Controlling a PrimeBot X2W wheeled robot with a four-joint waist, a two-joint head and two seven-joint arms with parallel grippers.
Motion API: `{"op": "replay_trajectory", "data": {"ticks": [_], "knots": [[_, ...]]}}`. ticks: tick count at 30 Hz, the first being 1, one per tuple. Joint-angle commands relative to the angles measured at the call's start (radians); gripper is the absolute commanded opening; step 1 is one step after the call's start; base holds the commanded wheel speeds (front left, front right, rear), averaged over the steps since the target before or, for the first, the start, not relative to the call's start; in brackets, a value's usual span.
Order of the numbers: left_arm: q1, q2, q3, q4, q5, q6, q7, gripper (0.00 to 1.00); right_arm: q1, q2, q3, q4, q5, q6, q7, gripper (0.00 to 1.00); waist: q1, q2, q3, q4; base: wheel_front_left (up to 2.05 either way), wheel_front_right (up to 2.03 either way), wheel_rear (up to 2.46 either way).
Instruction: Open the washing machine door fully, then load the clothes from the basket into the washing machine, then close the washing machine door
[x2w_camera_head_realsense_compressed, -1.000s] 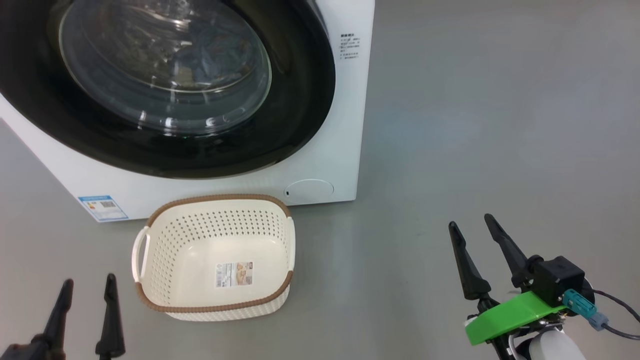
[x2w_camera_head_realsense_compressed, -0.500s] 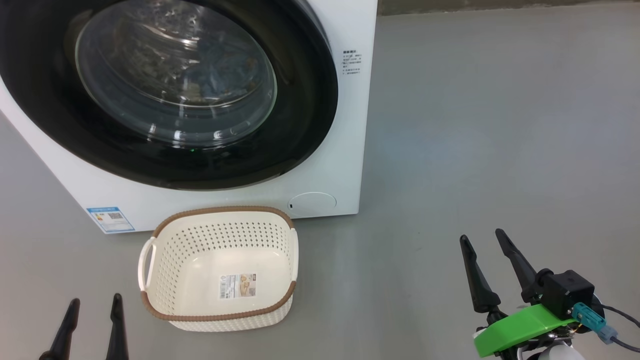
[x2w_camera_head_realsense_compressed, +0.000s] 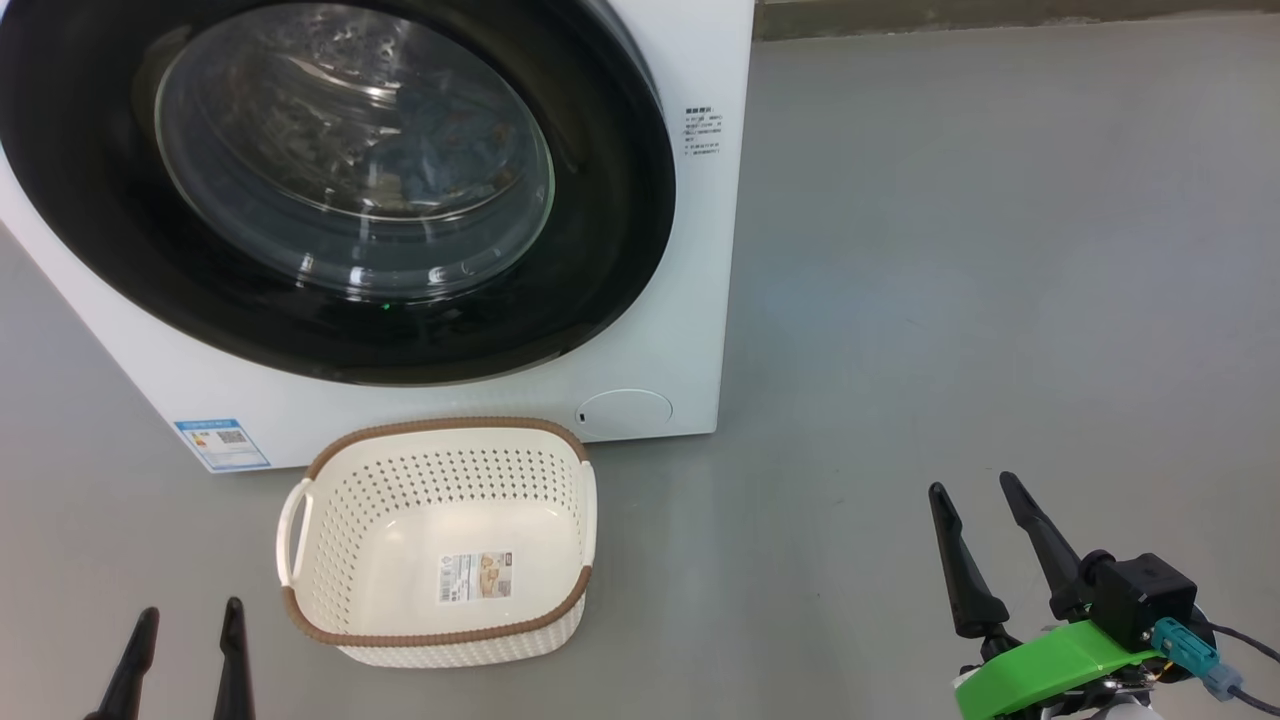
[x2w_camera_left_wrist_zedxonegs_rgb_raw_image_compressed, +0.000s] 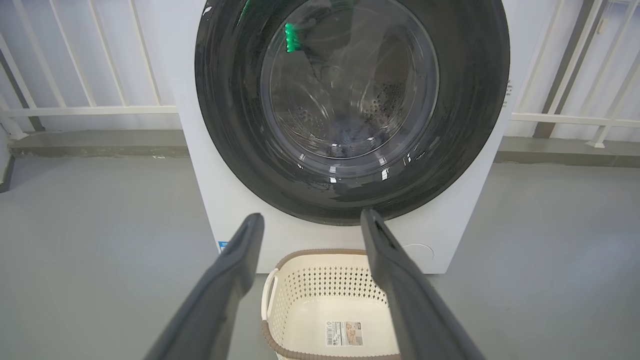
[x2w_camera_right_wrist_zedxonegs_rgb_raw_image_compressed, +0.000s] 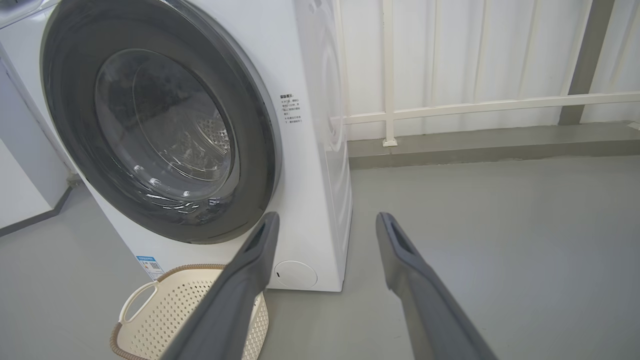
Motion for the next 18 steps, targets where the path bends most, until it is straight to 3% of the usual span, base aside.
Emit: {"op": "replay_trajectory", "data": {"ticks": [1, 18], "knots": [[-0.021, 0.015, 0.037, -0.026, 0.008, -0.003, -0.008, 1.0, -0.012, 0.002, 0.026, -0.022, 0.012, -0.006, -0.005, 1.0, 0.0, 0.0, 0.001, 0.0, 0.0, 0.0, 0.0], [-0.026, 0.016, 0.039, -0.023, 0.006, -0.003, -0.008, 1.0, -0.013, 0.002, 0.024, -0.02, 0.022, -0.006, -0.005, 1.0, 0.0, 0.0, -0.003, 0.007, 0.0, 0.0, 0.0]]}}
